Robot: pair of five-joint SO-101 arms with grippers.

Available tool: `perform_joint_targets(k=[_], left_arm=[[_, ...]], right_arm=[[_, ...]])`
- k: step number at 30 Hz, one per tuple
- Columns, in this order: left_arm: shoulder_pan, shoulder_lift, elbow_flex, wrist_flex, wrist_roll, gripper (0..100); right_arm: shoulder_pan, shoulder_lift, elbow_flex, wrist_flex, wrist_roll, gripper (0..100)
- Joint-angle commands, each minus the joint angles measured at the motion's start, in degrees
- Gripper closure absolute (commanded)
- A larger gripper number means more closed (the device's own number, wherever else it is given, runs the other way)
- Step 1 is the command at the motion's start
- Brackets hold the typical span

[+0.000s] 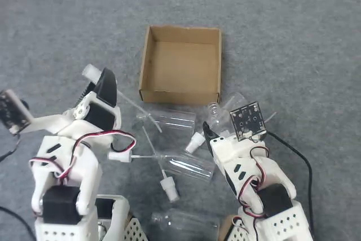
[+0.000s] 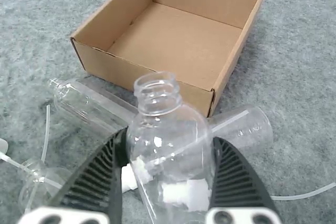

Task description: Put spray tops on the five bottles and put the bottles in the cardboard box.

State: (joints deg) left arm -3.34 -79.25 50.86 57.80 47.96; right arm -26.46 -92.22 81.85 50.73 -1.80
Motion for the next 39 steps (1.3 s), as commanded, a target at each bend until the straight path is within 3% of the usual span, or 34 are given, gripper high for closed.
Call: perform_joint_targets(k=[1, 6, 11, 18, 29, 34, 39], left_arm=[[-0.18, -0.70, -1.27, -3.69, 1.85, 99], [-0.18, -0.70, -1.71, -4.31, 4.13, 99], [-0.18, -0.70, 0.66, -10.64, 6.15, 99], [-0.18, -0.70, 4.35, -19.69, 9.85, 99], [-0.18, -0.70, 6.64, -19.69, 13.01, 99], [-0.18, -0.70, 7.96, -19.78, 13.01, 99], [-0.18, -0.70, 8.04, -19.60, 13.01, 99]], right_arm=[[-0.48, -1.27, -0.53, -1.80, -0.18, 94.0], [-0.48, -1.27, 1.85, -7.60, -0.18, 94.0], [-0.48, -1.27, 5.98, -14.64, -0.18, 94.0], [-0.66, -1.27, 6.33, -15.60, -0.18, 94.0], [-8.57, -1.27, 6.51, -15.60, -0.18, 94.0], [-10.95, -1.27, 6.51, -15.60, 6.15, 94.0], [-12.62, -1.27, 6.51, -15.60, 7.03, 94.0]])
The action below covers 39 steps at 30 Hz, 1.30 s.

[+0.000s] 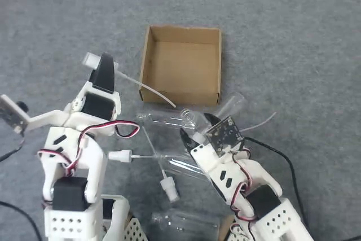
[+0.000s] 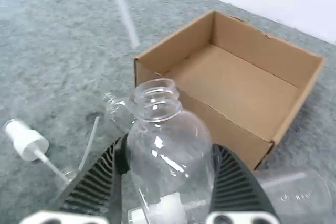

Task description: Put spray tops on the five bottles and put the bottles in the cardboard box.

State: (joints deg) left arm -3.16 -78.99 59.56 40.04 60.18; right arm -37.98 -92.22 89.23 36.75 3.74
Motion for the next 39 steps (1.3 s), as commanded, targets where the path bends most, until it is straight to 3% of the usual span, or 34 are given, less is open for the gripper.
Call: perform_joint_targets(k=[1, 39], left_arm=[[-0.26, -0.97, -0.66, -1.85, 0.79, 99], [3.34, -0.97, 3.65, -0.88, -1.93, 99]], right_arm=[[-1.19, -1.27, -0.88, -1.63, 1.49, 94.0], [-1.19, -1.27, 3.08, -6.81, 1.58, 94.0]])
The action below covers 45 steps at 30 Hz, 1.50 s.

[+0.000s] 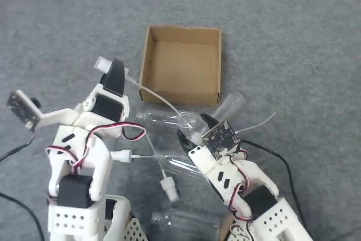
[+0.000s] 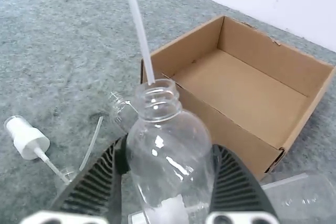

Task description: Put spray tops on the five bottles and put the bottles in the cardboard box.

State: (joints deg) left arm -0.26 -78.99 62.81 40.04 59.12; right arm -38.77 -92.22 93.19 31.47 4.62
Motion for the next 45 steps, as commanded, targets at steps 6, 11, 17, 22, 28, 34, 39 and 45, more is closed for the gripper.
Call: perform_joint_targets(k=[6, 11, 17, 22, 28, 34, 39, 45], left_arm=[[0.62, -0.97, 2.33, -0.97, -0.97, 99], [6.33, -0.97, 4.79, -0.88, -3.60, 99], [11.43, -0.97, 6.73, -0.97, -3.87, 99], [11.69, -0.97, 7.08, -0.79, -3.87, 99], [14.42, -0.97, 8.66, -0.97, -5.71, 99], [22.77, -0.97, 10.95, -0.97, -10.55, 99], [23.03, -0.97, 11.21, -0.79, -10.73, 99], [28.48, -0.97, 13.93, -0.88, -14.95, 99]], right_arm=[[-0.40, -1.27, -0.88, -1.45, 0.70, 94.0], [-0.40, -1.27, -0.88, -1.19, 0.53, 94.0], [-0.31, -1.27, -0.79, -1.10, 0.53, 94.0], [-0.31, -1.27, -0.79, -1.10, 0.44, 94.0], [-0.31, -1.27, -0.79, -1.01, 0.44, 94.0], [-0.22, -1.27, -0.70, -1.01, 0.44, 94.0], [-0.31, -1.27, -0.70, -1.01, 0.35, 94.0], [-0.31, -1.27, -0.70, -0.92, 0.35, 94.0]])
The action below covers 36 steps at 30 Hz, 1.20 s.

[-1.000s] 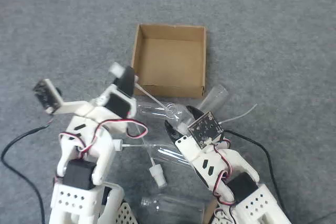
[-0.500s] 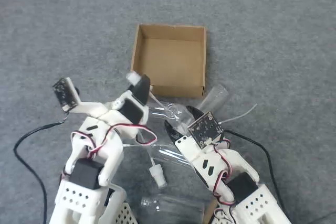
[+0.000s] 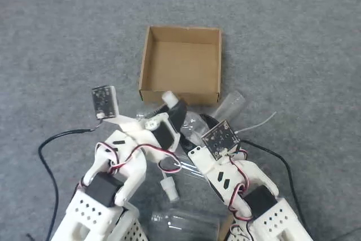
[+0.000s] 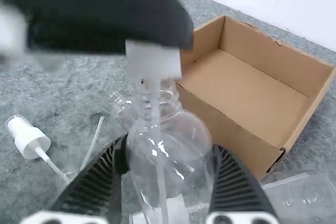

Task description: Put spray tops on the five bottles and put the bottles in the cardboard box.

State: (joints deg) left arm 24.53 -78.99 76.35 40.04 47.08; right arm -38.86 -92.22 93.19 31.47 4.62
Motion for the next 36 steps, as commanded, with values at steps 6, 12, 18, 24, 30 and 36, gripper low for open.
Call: perform_joint_targets(k=[6, 12, 18, 24, 30, 36], left_arm=[[5.71, -0.97, 1.36, -0.70, -3.43, 99], [5.98, -0.97, -0.48, 3.08, -3.60, 98], [5.63, -0.97, -4.79, 9.14, -3.60, 97], [5.54, -0.97, -5.05, 10.46, -3.34, 76], [5.45, -0.97, -8.66, 15.82, -3.16, 68], [2.99, -0.97, -13.49, 20.75, -1.32, 68]], right_arm=[[-0.22, -1.27, -1.05, 1.71, 0.35, 94.0], [0.04, -1.27, -1.05, 1.80, 0.35, 94.0], [0.04, -1.27, -0.97, 1.80, 0.35, 94.0], [0.04, -1.27, -0.88, 1.80, 0.35, 94.0], [0.04, -1.27, -0.88, 1.80, 0.35, 94.0], [0.13, -1.27, -0.88, 1.80, 0.35, 94.0]])
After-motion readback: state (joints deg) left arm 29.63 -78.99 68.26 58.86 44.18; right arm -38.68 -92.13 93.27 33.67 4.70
